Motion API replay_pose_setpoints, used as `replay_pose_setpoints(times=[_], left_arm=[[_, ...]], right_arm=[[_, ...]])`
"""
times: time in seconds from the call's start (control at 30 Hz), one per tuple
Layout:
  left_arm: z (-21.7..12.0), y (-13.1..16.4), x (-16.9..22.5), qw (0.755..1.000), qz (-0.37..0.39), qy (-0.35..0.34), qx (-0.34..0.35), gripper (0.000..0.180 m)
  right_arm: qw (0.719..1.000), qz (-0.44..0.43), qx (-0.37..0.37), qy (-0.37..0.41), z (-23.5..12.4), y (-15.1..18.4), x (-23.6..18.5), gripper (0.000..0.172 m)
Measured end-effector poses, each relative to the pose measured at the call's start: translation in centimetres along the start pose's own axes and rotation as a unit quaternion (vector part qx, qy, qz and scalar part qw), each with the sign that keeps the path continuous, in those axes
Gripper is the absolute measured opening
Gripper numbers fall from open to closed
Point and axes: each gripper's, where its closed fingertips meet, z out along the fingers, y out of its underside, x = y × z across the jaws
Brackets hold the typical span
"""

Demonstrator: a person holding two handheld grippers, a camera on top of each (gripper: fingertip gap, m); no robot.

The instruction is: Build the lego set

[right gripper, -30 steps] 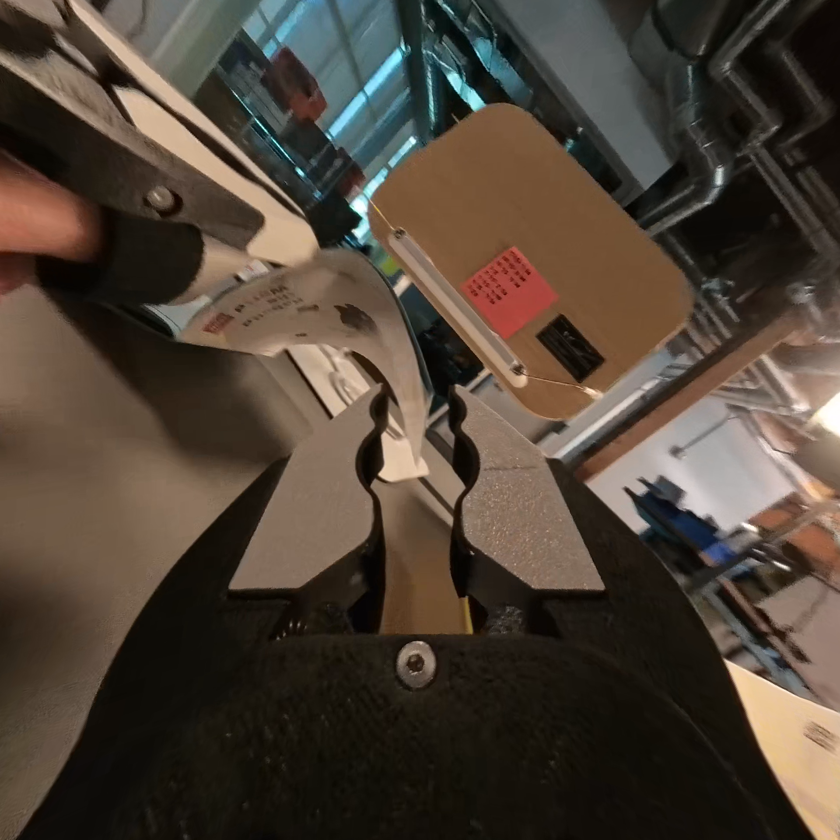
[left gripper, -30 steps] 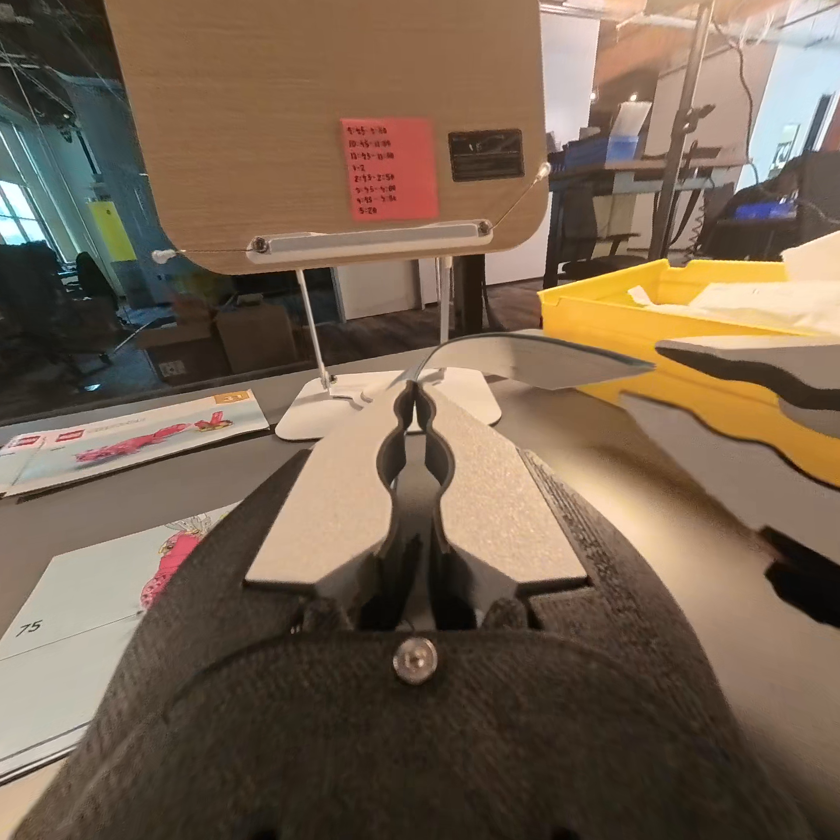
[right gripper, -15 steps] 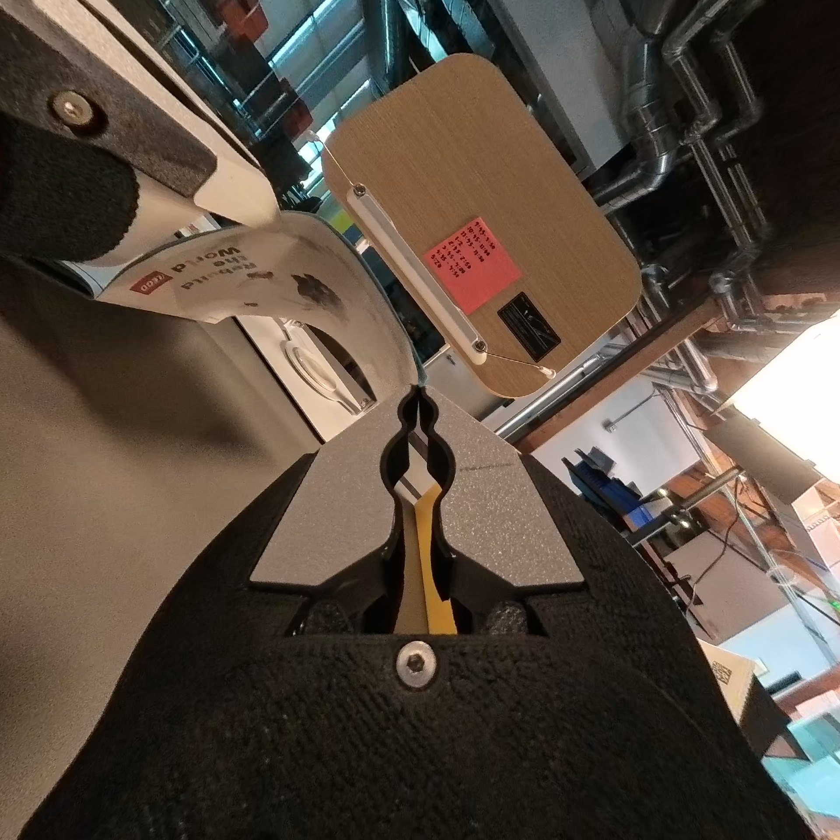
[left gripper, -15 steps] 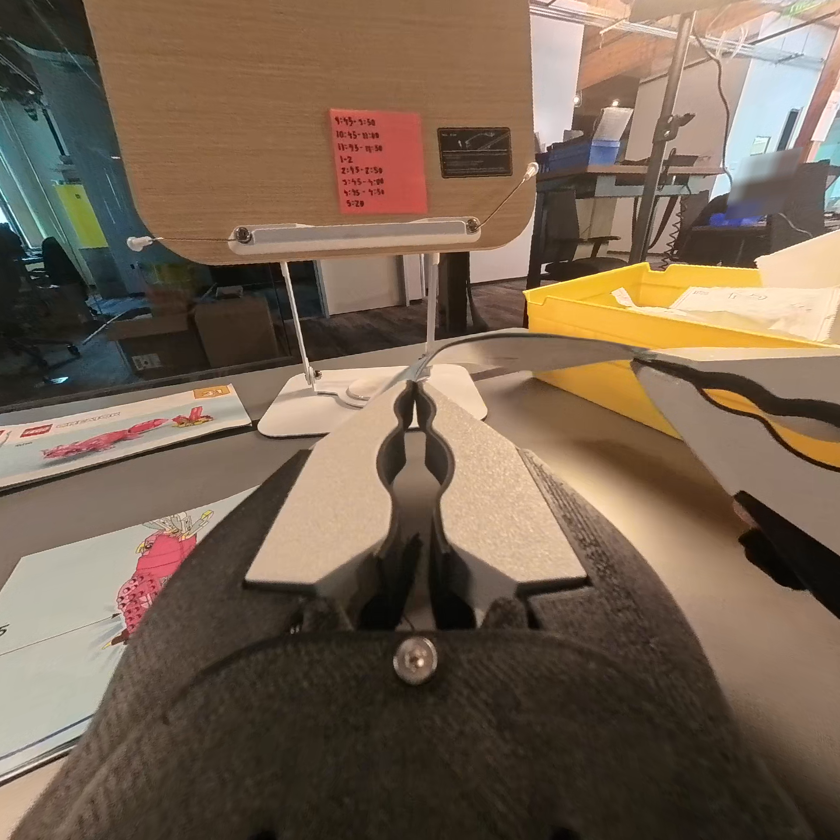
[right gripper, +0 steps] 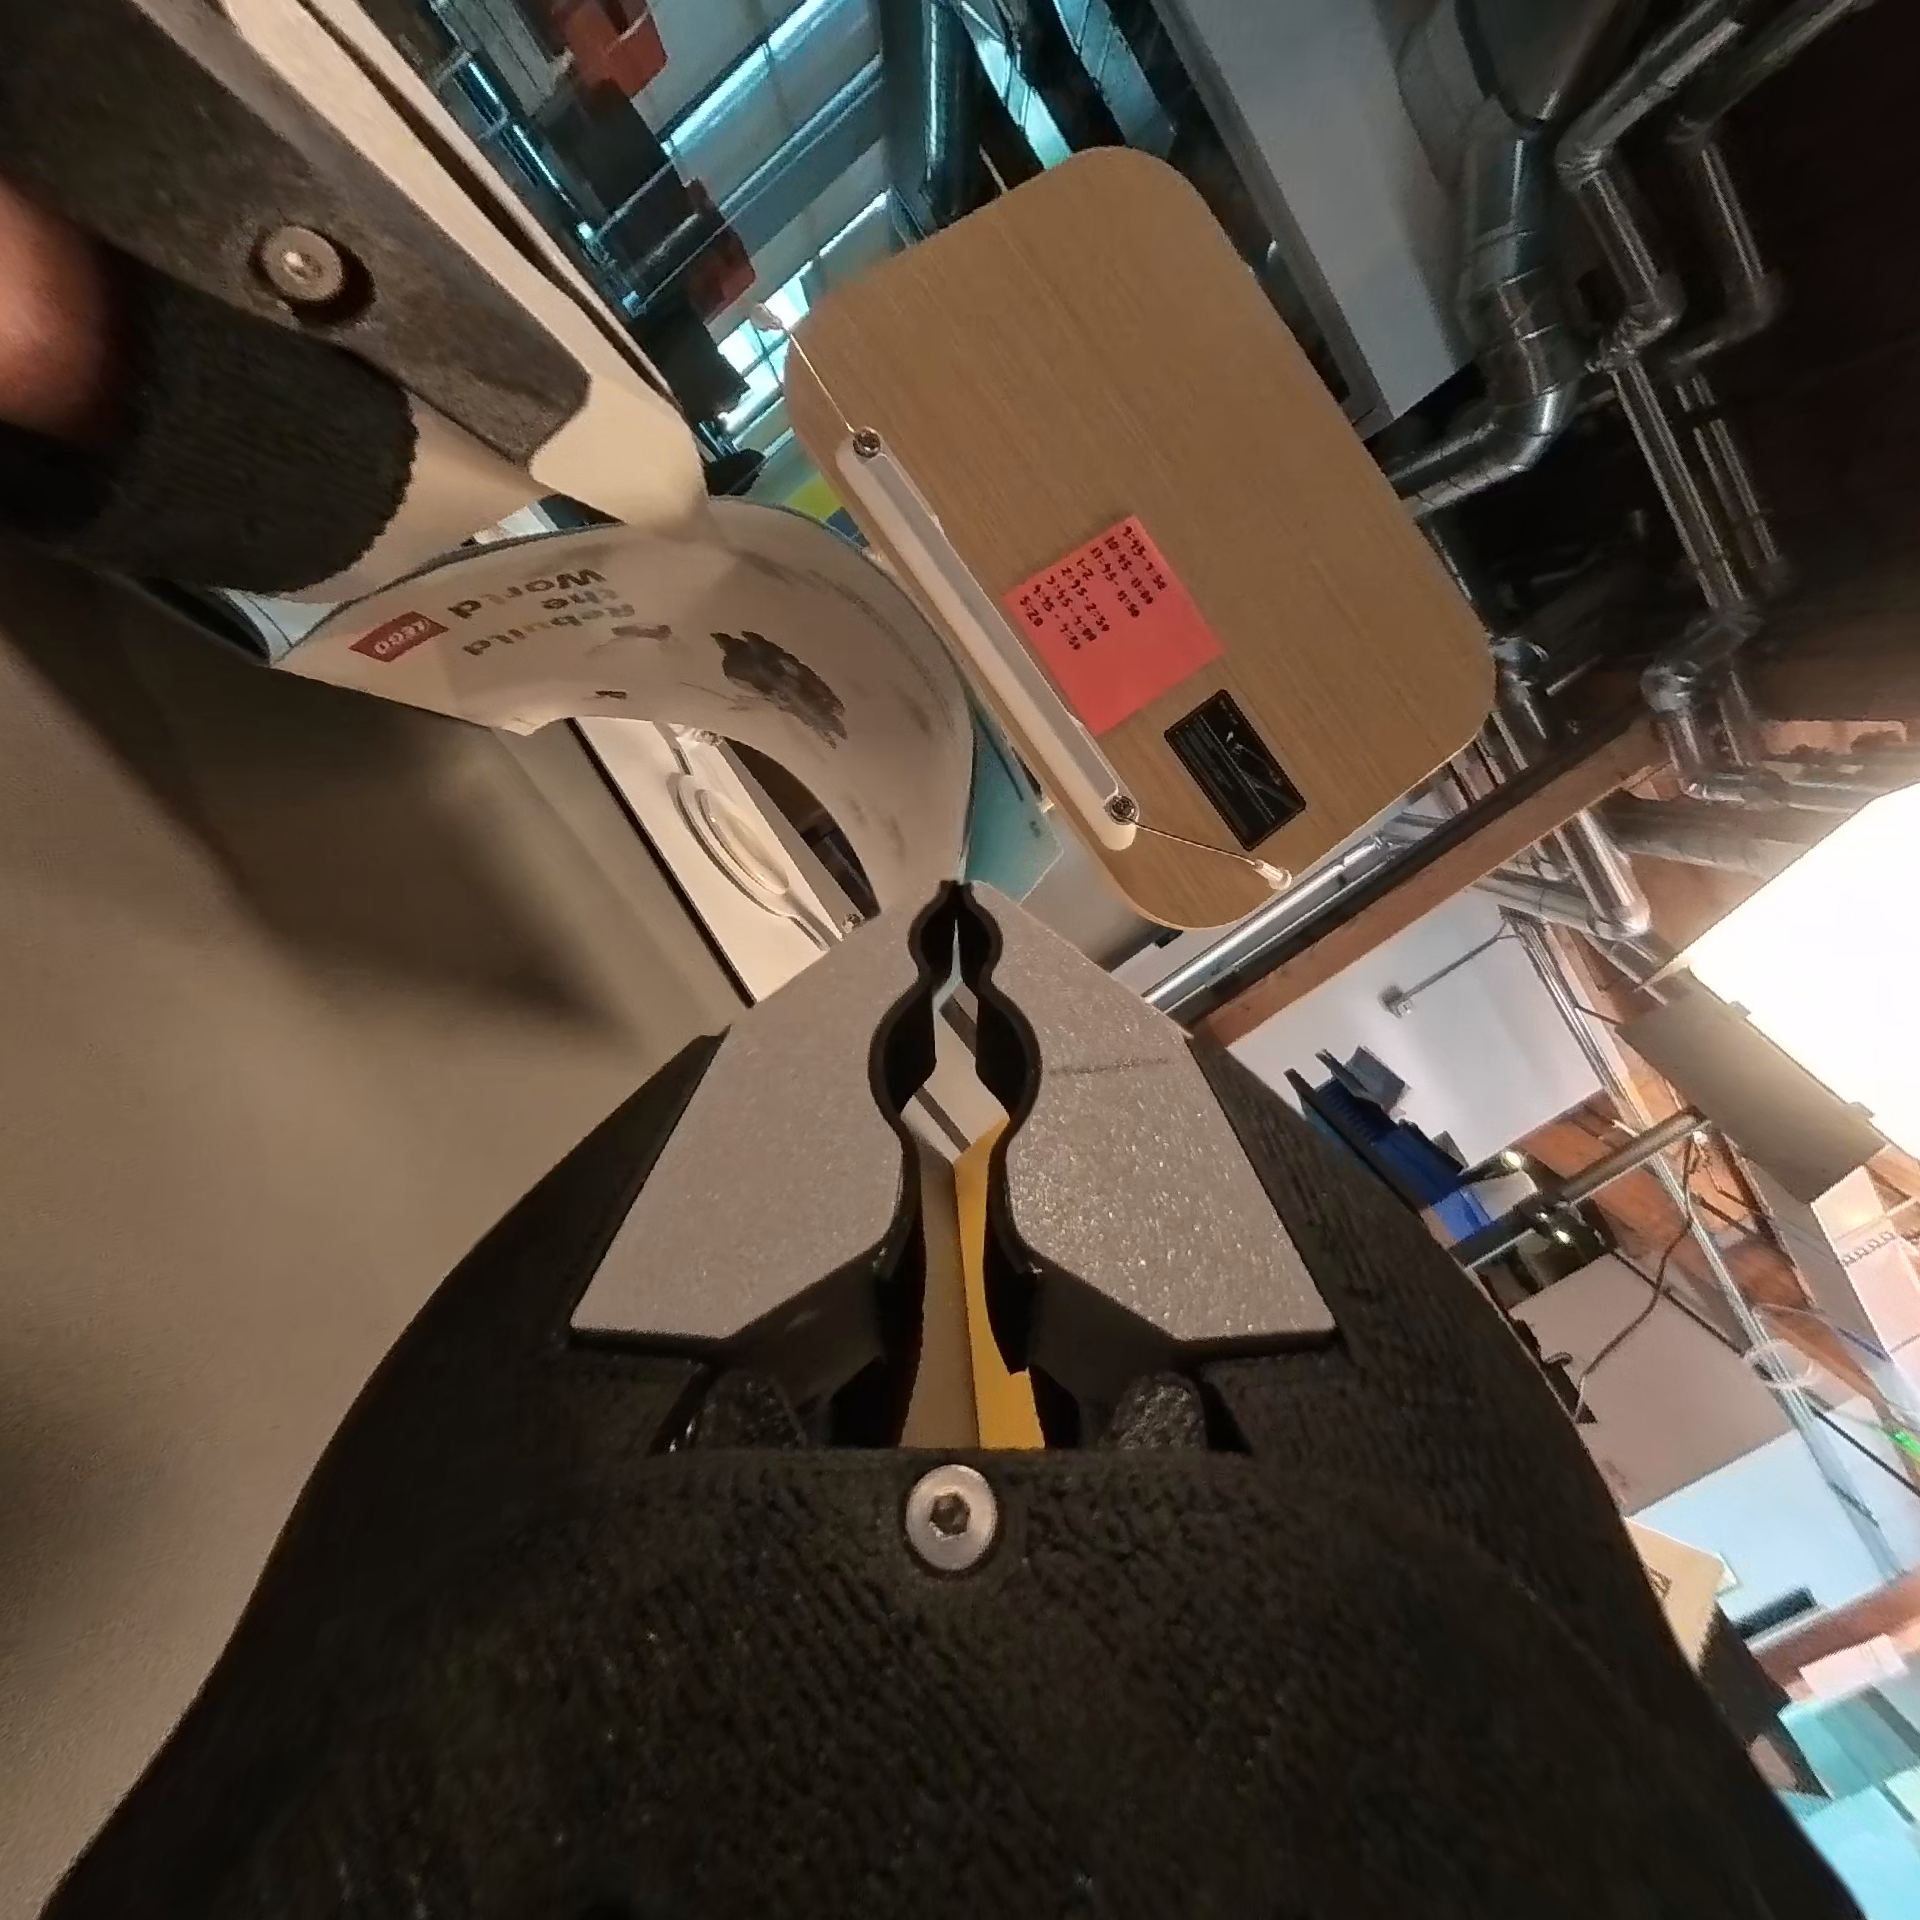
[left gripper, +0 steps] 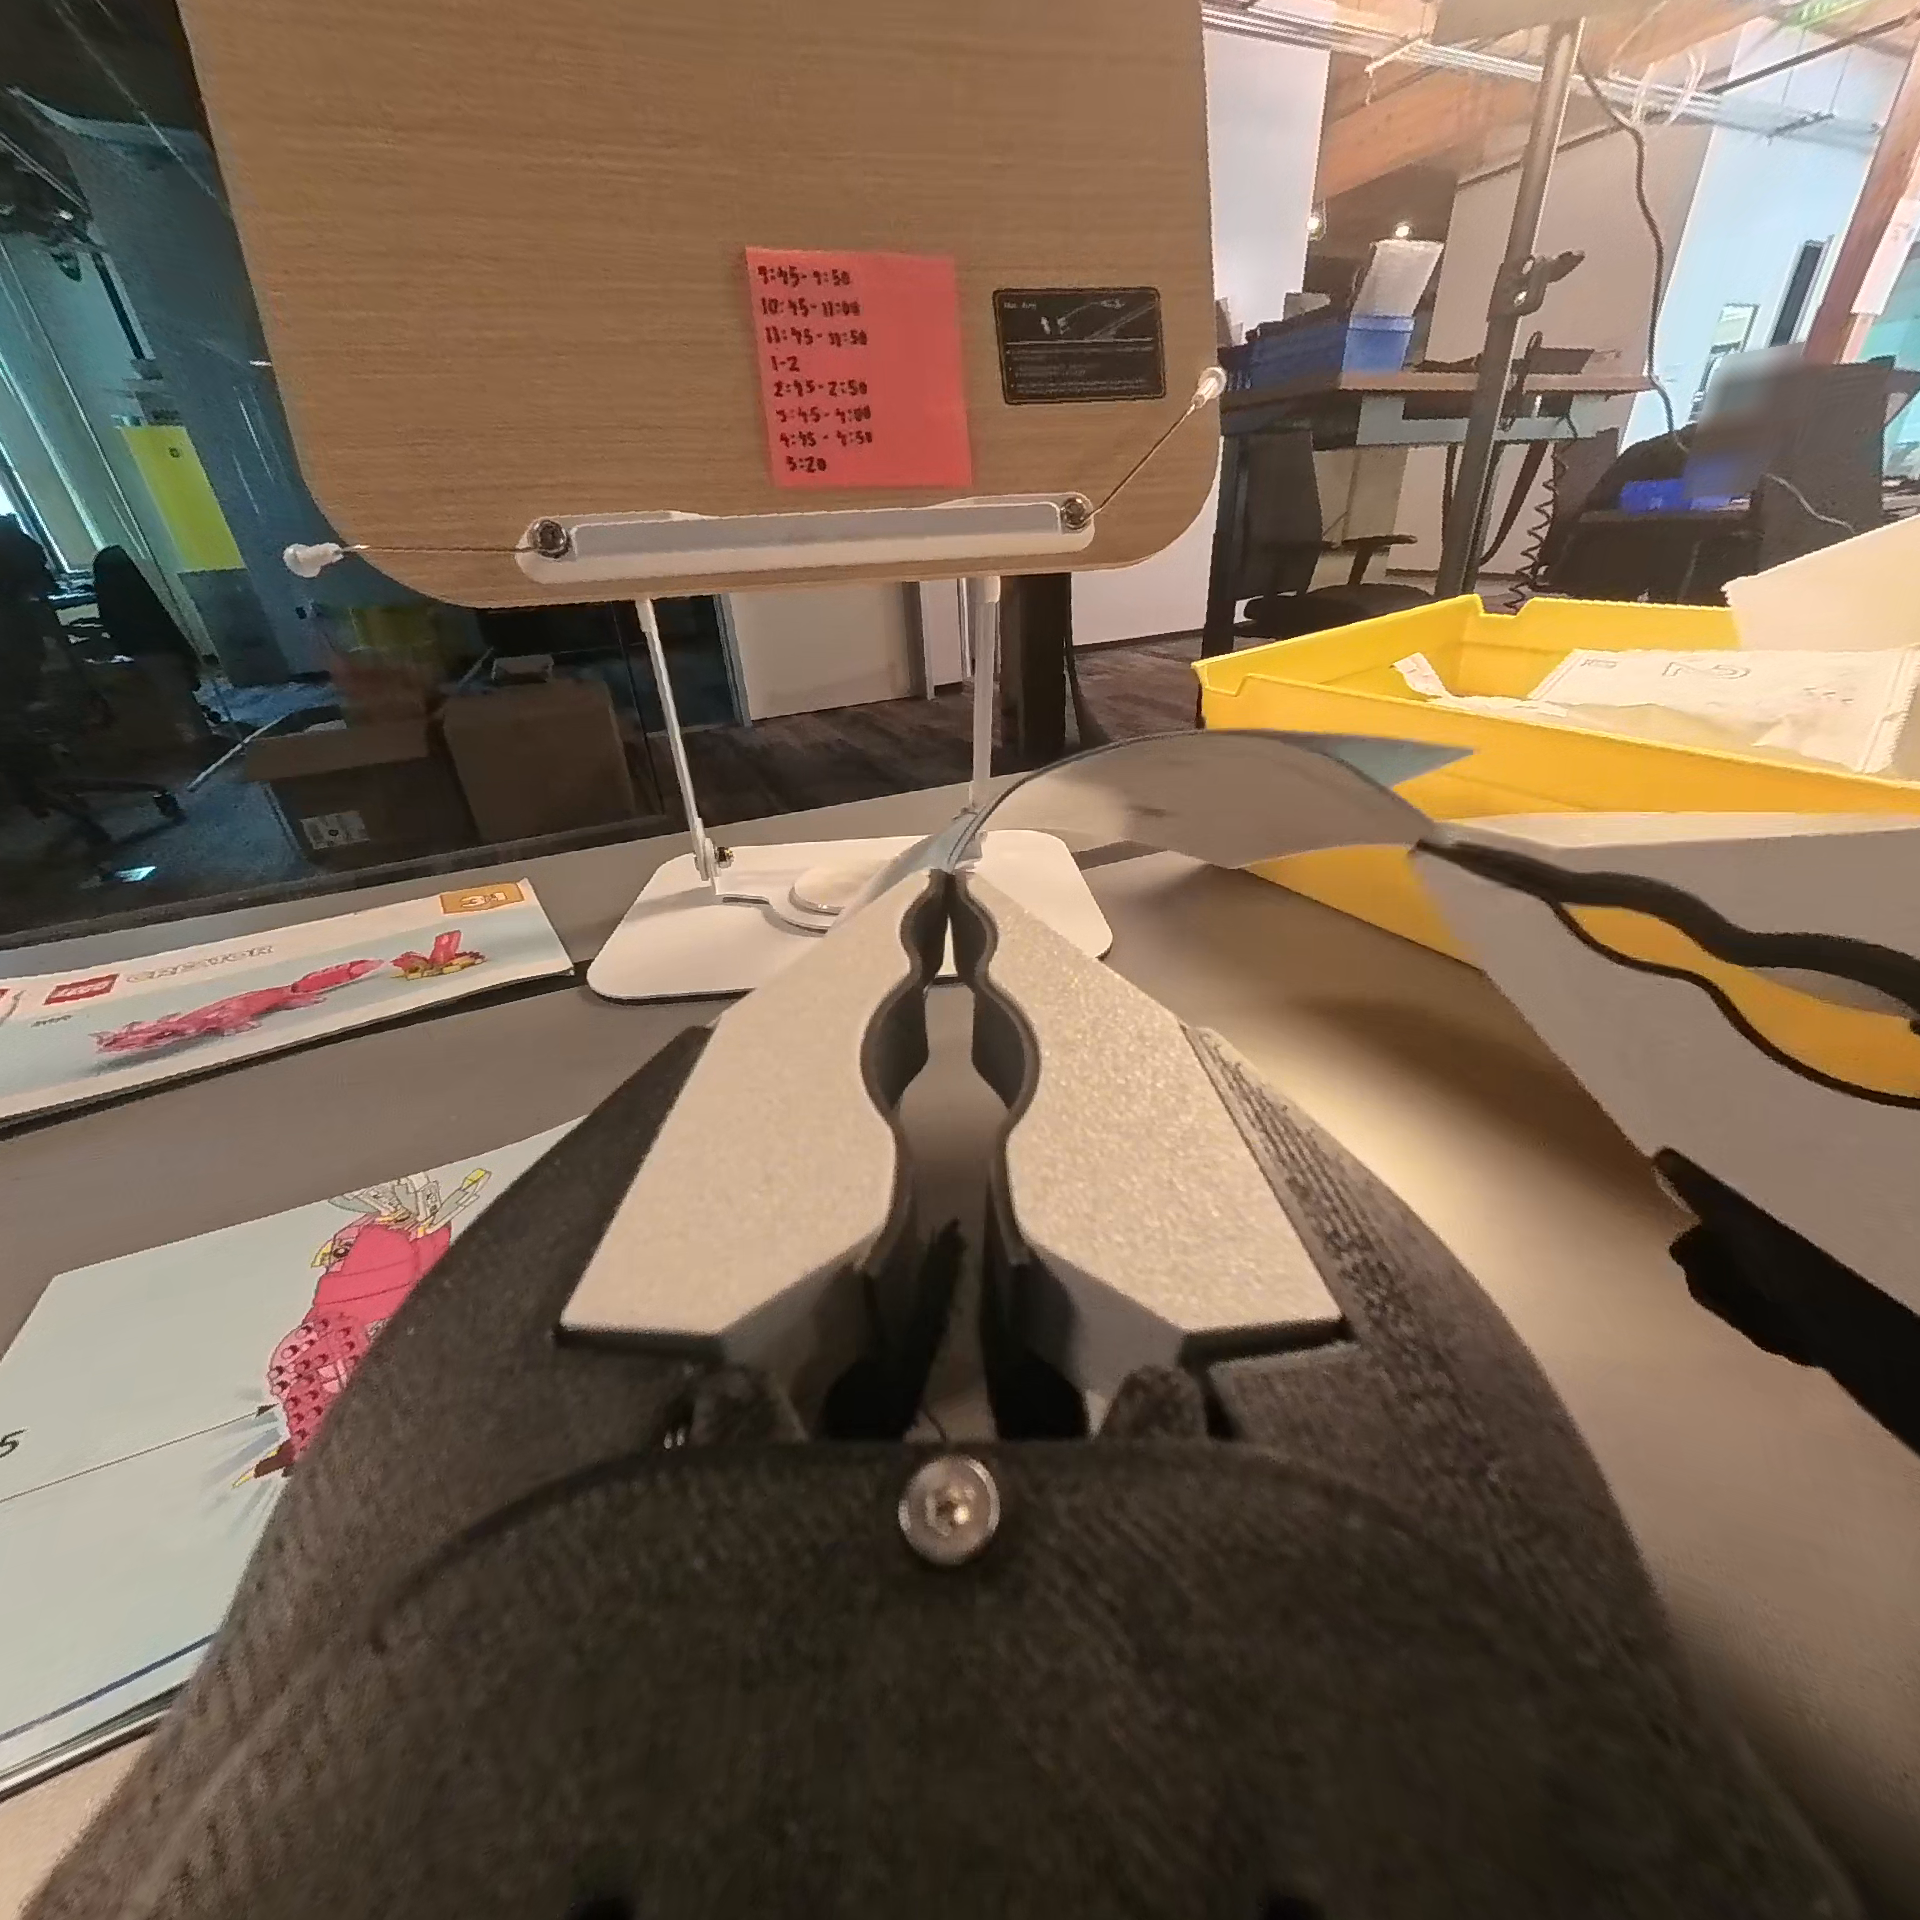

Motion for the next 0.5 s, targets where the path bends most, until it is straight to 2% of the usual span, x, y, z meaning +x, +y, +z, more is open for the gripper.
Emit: replay_pose_setpoints(times=[0.03, 0.17, 0.23, 0.5], left_arm=[[0.0, -0.01, -0.07, 1.0, -0.002, -0.001, 0.0, 0.0], [0.01, 0.02, -0.28, 1.0, -0.011, -0.003, 0.0, 0.0], [0.01, 0.03, -0.31, 1.0, -0.012, -0.003, 0.0, 0.0], [0.01, 0.03, -0.24, 1.0, -0.012, -0.001, 0.0, 0.0]], right_arm=[[1.0, 0.006, -0.001, 0.002, 0.01, 0.07, 0.14, 0.0], [0.999, 0.033, -0.009, -0.004, 0.23, 0.63, 0.18, 0.022], [0.999, 0.029, -0.016, -0.008, 0.35, 0.85, -0.02, 0.026], [1.0, 0.006, -0.011, 0.01, 0.15, 0.47, 0.39, 0.009]])
